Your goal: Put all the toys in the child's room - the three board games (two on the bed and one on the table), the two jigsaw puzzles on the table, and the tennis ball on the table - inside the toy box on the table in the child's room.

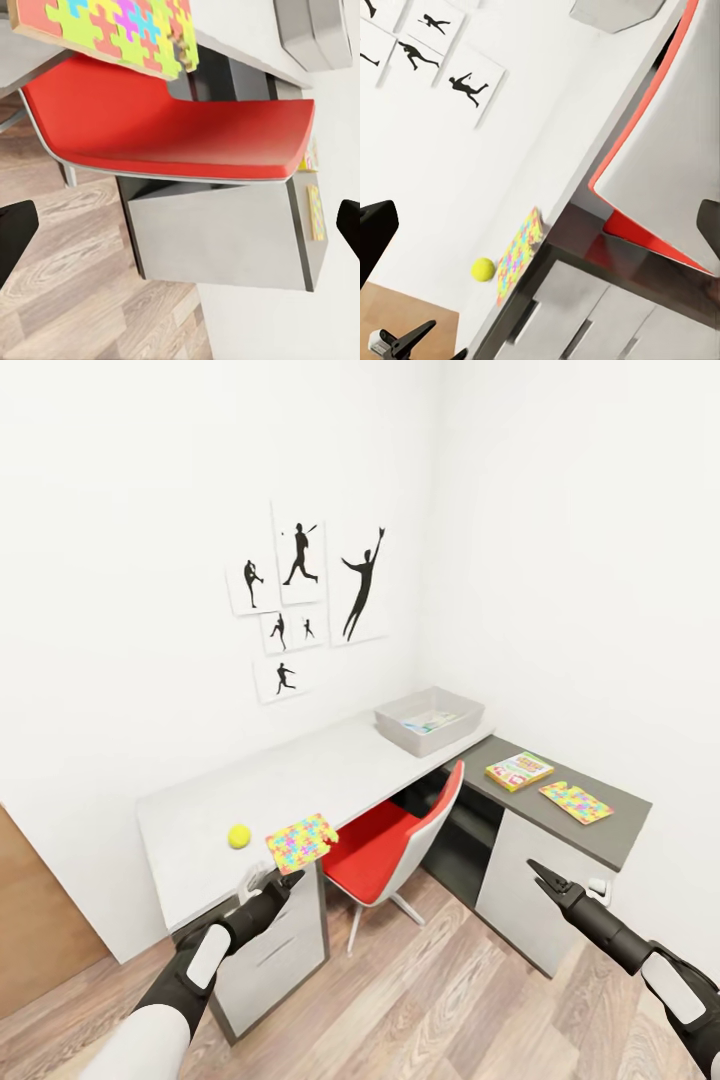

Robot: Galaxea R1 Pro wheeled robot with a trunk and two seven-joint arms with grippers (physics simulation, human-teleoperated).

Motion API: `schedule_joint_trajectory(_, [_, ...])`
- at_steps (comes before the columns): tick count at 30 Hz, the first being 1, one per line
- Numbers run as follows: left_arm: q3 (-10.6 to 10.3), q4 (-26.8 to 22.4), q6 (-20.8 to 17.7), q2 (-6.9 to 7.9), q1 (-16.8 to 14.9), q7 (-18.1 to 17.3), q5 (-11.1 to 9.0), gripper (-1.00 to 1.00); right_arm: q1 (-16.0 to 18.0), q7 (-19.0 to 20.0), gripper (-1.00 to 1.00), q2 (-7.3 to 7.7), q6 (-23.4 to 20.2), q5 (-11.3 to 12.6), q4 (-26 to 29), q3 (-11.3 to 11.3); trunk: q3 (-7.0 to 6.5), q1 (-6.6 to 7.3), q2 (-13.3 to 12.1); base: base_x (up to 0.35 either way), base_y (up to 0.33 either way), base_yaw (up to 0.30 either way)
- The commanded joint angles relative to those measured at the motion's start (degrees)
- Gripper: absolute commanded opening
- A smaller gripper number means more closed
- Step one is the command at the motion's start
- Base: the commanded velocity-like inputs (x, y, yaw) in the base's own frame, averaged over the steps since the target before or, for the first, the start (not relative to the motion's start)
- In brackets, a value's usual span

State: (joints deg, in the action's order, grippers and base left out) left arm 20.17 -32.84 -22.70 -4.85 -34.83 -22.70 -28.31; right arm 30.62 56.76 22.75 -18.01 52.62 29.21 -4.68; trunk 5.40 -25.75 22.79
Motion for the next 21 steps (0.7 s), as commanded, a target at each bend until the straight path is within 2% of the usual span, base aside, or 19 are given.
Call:
schedule_joint_trajectory(1, [0.39, -0.03, -0.53, -0.07, -0.06, -0.15, -0.29, 1.00, 0.05, 0.10, 1.00, 0.02, -0.53, 0.47, -0.03, 0.02, 0.13, -0.04, 0.13, 0.000, -0.087, 0.000])
schedule_joint_trajectory(17, [0.71, -0.03, -0.69, 0.00, -0.06, -0.15, -0.41, 1.00, 0.05, 0.34, 1.00, 0.13, -1.03, 0.51, 0.22, -0.09, 0.13, -0.04, 0.13, 0.000, -0.019, 0.000])
schedule_joint_trajectory(21, [0.74, -0.03, -0.68, 0.00, -0.06, -0.15, -0.43, 1.00, 0.08, 0.57, 1.00, 0.25, -1.39, 0.56, 3.79, 0.16, 0.85, -0.91, 1.73, 0.000, 0.000, 0.000])
